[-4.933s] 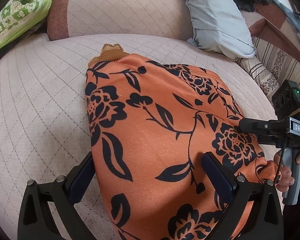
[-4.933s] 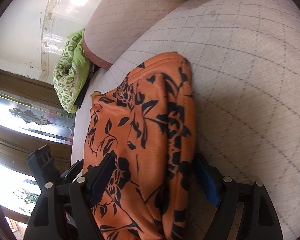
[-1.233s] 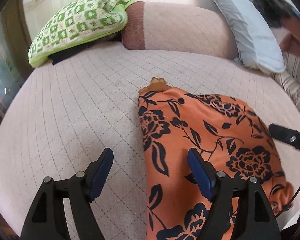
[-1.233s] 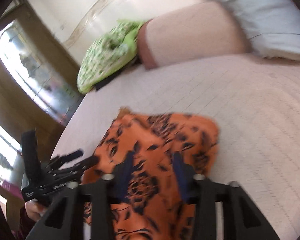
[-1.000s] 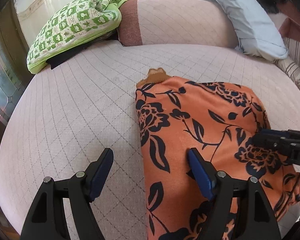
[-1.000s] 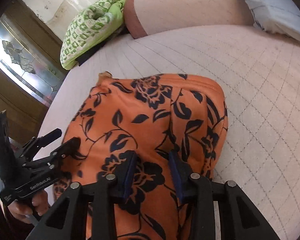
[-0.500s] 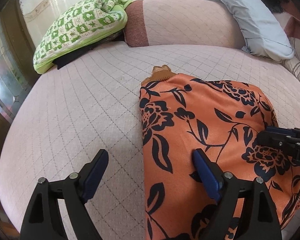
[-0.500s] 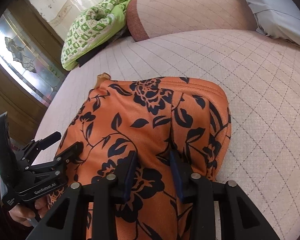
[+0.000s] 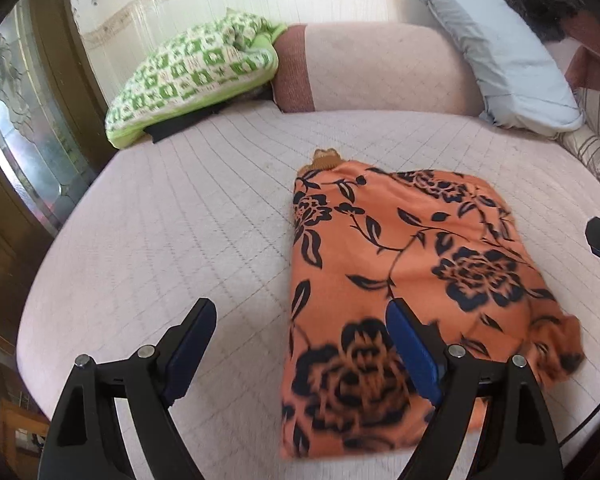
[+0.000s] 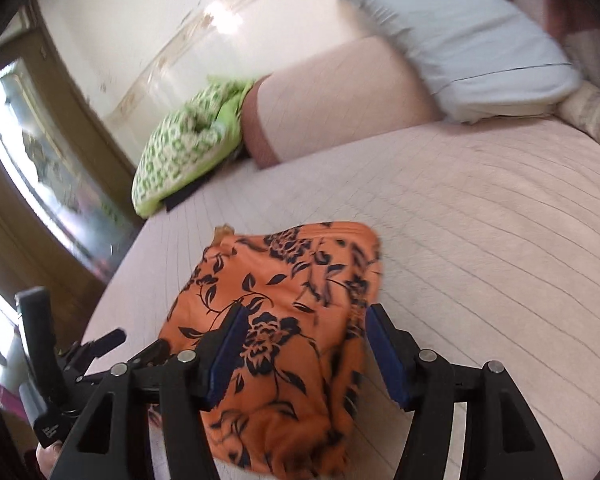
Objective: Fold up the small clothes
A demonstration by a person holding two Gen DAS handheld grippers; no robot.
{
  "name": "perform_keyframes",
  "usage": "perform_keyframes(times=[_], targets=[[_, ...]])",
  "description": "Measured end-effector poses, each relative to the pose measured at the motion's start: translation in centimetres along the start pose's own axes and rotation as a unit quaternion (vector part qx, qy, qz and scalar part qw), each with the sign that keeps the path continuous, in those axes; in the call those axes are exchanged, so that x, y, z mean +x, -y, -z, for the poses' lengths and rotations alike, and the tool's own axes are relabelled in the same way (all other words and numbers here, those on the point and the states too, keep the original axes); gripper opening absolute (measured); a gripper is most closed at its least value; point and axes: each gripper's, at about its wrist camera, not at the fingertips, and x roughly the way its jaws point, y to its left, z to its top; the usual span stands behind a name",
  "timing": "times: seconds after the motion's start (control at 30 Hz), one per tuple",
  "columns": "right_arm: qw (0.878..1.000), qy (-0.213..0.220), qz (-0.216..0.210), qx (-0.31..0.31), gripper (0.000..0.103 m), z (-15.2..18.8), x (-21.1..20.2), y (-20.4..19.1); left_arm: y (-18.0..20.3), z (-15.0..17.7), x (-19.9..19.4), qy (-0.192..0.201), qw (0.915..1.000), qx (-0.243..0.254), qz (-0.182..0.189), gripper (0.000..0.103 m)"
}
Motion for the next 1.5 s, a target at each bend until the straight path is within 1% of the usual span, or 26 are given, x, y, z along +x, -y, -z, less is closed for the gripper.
perform_keyframes(times=[0.1, 0.23, 0.33, 0.43, 0.5, 0.57, 0.63, 0.77, 0.9, 1.0, 1.17, 1.23, 1.33, 1.5], targets=[[1.000, 0.015, 0.006, 0.017, 0.065, 0.9, -2.6, 1.1, -0.3, 0.8, -2.6, 0.015, 0.9999, 0.000, 0.000, 0.089], [0.999, 0.024, 0.019, 0.018, 0.065, 2.2, -5.5, 1.9, -0.7, 1.3, -5.1, 0.028, 0.9996, 0.000, -0.007, 0.092], [0.999, 0.027, 0.038, -0.007, 0.065, 3.2, -7.3, 1.2, -0.9, 1.2, -7.2, 0.038, 0.9992, -0.004, -0.014, 0.092], [0.997, 0.030, 0.050, -0.047, 0.065, 4.3, -8.7, -0.8, -1.1, 1.2, -9.2, 0.046, 0.9988, -0.013, -0.013, 0.092], [0.996, 0.030, 0.044, -0.069, 0.065, 4.9, -9.6, -2.3, -1.3, 1.1, -10.3, 0.051, 0.9983, -0.025, -0.014, 0.095], [0.995, 0.034, 0.040, -0.083, 0.065, 5.2, -10.3, -3.6, -1.5, 1.1, -11.5, 0.058, 0.9978, -0.031, -0.011, 0.095], [0.995, 0.041, 0.033, -0.090, 0.065, 5.3, -11.0, -4.5, -1.6, 1.0, -12.5, 0.065, 0.9972, -0.034, -0.017, 0.095], [0.993, 0.058, 0.024, -0.099, 0.065, 4.9, -12.4, -5.8, -1.6, 0.6, -14.4, 0.073, 0.9954, -0.027, -0.055, 0.095], [0.991, 0.069, 0.018, -0.110, 0.065, 4.5, -13.3, -6.9, -2.1, 0.4, -16.3, 0.083, 0.9955, -0.030, -0.034, 0.095], [0.990, 0.074, 0.011, -0.115, 0.065, 4.3, -13.9, -7.5, -2.4, 0.0, -17.7, 0.093, 0.9948, -0.032, -0.026, 0.095], [0.987, 0.087, 0.006, -0.135, 0.065, 4.0, -15.0, -8.6, -2.6, -0.7, -20.2, 0.127, 0.9909, -0.029, -0.034, 0.095], [0.986, 0.089, 0.003, -0.138, 0.065, 3.8, -15.3, -8.8, -2.6, -0.9, -21.0, 0.137, 0.9899, -0.023, -0.029, 0.095], [0.986, 0.091, -0.002, -0.139, 0.065, 3.6, -15.6, -9.0, -2.8, -1.1, -22.0, 0.147, 0.9887, -0.020, -0.023, 0.095], [0.984, 0.095, -0.009, -0.153, 0.065, 3.5, -16.1, -9.9, -2.8, -1.5, -23.3, 0.161, 0.9866, -0.013, -0.025, 0.095]])
